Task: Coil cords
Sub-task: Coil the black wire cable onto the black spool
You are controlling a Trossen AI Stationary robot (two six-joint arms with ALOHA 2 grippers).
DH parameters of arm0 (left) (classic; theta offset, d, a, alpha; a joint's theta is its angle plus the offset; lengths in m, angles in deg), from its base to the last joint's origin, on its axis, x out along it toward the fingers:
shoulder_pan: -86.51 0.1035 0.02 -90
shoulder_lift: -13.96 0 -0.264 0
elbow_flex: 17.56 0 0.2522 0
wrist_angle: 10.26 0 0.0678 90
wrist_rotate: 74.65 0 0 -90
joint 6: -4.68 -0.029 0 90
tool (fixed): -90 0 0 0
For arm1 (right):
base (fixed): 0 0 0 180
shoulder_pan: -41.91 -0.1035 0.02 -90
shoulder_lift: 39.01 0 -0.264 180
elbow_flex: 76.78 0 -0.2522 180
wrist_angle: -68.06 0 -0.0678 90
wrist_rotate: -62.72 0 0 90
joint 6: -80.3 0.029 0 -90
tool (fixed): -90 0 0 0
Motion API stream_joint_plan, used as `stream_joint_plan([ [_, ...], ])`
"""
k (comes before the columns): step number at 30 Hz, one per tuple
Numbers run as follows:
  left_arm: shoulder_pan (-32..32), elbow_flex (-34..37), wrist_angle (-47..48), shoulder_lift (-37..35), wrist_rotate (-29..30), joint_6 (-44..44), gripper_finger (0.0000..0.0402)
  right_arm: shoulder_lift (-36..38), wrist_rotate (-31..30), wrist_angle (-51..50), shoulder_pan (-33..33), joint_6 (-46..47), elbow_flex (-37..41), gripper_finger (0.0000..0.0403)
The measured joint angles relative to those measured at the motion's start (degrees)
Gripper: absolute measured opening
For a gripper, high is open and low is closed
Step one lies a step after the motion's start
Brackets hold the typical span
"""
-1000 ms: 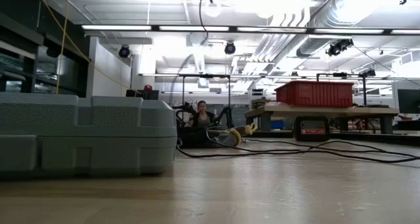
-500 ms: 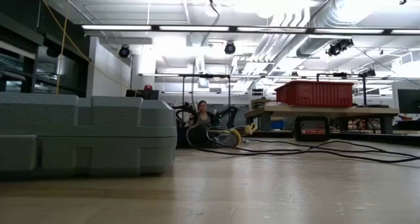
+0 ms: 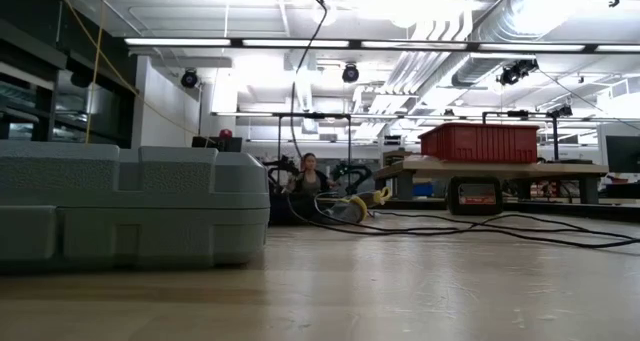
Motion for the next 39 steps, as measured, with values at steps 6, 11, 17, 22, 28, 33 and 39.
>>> stream_joint_plan([
  [6,0.69,0.02,0.06,-0.11,1.88,-1.57,0.0000,0.00,-2.67,0.33,-0.85,-2.41,0.00,0.0008],
  [11,1.00,0.04,0.24,-0.09,2.64,-1.94,0.0000,0.00,-4.42,0.47,-1.03,-2.18,0.00,0.0002],
  [17,1.44,0.05,0.27,-0.04,7.48,-7.42,0.0000,0.02,-3.00,0.70,-1.01,-2.02,0.00,0.0001],
  [22,2.69,0.13,0.33,-0.04,10.71,-10.46,0.0000,-0.04,-1.05,1.45,-0.96,0.59,-0.09,0.0000],
  [28,3.21,0.13,-0.39,-0.11,16.99,-14.64,0.0000,-0.70,2.25,0.96,-1.03,2.18,-0.01,0.0001],
  [33,3.33,0.09,-0.41,-0.18,20.26,-19.08,0.0000,-0.67,4.02,1.26,-1.05,3.35,0.04,0.0001],
  [39,5.01,0.09,-0.94,-0.94,18.91,-15.29,0.0000,-0.59,1.86,0.91,-1.03,2.69,0.04,0.0000],
])
